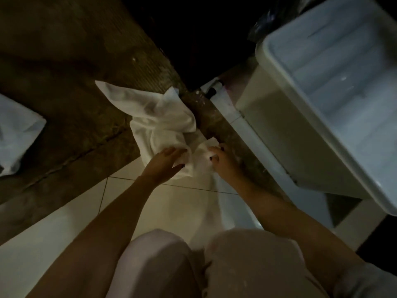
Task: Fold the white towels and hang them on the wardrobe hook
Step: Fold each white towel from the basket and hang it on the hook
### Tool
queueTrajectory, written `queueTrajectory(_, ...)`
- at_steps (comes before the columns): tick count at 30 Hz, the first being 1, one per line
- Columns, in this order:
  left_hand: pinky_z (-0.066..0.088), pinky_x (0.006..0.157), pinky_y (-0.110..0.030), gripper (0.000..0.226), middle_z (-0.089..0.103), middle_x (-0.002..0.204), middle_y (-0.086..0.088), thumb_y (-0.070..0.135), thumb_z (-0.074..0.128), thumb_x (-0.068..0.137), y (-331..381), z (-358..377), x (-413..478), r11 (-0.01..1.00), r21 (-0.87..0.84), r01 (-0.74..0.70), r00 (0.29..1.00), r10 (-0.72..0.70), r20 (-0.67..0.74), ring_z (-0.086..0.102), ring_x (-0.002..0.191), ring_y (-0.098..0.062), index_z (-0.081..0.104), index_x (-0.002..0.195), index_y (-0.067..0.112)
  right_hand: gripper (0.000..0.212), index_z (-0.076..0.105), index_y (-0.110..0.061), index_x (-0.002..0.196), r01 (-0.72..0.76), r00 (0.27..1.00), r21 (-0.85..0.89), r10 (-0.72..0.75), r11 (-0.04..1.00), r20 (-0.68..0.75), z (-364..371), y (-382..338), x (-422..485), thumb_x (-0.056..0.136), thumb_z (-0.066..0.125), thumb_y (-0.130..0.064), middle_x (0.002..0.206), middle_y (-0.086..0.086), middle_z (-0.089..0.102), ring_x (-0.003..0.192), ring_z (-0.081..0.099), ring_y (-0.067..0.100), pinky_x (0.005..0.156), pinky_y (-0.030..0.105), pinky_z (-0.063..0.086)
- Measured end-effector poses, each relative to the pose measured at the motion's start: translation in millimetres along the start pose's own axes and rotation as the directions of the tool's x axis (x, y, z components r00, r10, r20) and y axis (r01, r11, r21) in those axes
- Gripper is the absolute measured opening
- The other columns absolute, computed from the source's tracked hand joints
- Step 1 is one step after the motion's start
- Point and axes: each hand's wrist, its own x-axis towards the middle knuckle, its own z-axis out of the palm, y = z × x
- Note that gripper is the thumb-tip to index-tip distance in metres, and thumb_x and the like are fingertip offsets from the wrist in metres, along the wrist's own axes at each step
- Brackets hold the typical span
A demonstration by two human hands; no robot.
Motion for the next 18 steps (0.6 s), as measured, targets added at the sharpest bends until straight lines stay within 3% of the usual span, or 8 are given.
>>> queueTrajectory(3, 0.046, 0.094, -0.041, 0.033, 0.063, 0.121, -0.009, 0.017, 0.070, 0.084, -12, 10, 3, 0.999, -0.032, -0.037, 0.999, 0.037, -0.014, 0.056, 0.113, -0.030, 0.065, 0.117, 0.013, 0.022, 0.066, 0.000, 0.109, 0.035, 0.996, -0.020, -0.037, 0.999, -0.078, 8, 10, 3, 0.095, 0.054, -0.012, 0.144, 0.016, 0.041, 0.127, 0.042, 0.034, 0.103, 0.039, 0.038)
queueTrajectory(5, 0.047, 0.091, -0.036, 0.024, 0.066, 0.113, -0.007, 0.013, 0.069, 0.085, -5, 4, 3, 0.997, -0.064, -0.031, 0.999, 0.030, -0.017, 0.058, 0.106, -0.028, 0.070, 0.109, 0.012, 0.016, 0.068, 0.005, 0.096, 0.084, 0.981, -0.003, -0.084, 0.996, -0.177, -1, 7, -9, 0.091, 0.060, -0.009, 0.134, 0.020, 0.052, 0.123, 0.047, 0.037, 0.102, 0.045, 0.042)
queueTrajectory(9, 0.045, 0.071, -0.025, 0.019, 0.064, 0.100, -0.008, 0.010, 0.068, 0.085, 38, -45, -5, 0.988, -0.154, 0.017, 0.996, -0.030, -0.079, 0.062, 0.084, -0.022, 0.070, 0.105, 0.011, 0.012, 0.068, 0.001, 0.096, 0.118, 0.957, 0.132, -0.078, 0.984, -0.279, -52, -16, -52, 0.092, 0.061, -0.008, 0.111, 0.018, 0.062, 0.109, 0.056, 0.033, 0.091, 0.046, 0.050)
queueTrajectory(15, 0.043, 0.075, -0.027, 0.014, 0.066, 0.101, -0.013, 0.007, 0.067, 0.084, 166, -191, -29, 0.976, -0.215, 0.031, 0.996, -0.049, -0.078, 0.061, 0.090, -0.026, 0.071, 0.098, 0.003, 0.012, 0.060, 0.003, 0.083, 0.061, 0.922, 0.358, 0.084, 0.932, -0.377, -196, -87, -158, 0.092, 0.058, -0.005, 0.088, 0.018, 0.059, 0.084, 0.056, 0.030, 0.075, 0.038, 0.044)
queueTrajectory(18, 0.040, 0.071, -0.026, 0.010, 0.061, 0.094, -0.001, 0.010, 0.064, 0.086, 244, -266, -56, 0.974, -0.224, -0.007, 1.000, 0.010, 0.013, 0.057, 0.086, -0.017, 0.069, 0.095, 0.011, 0.013, 0.058, 0.001, 0.089, -0.004, 0.928, 0.470, 0.178, 0.883, -0.326, -270, -118, -232, 0.097, 0.053, -0.009, 0.086, 0.018, 0.059, 0.082, 0.056, 0.031, 0.072, 0.038, 0.044)
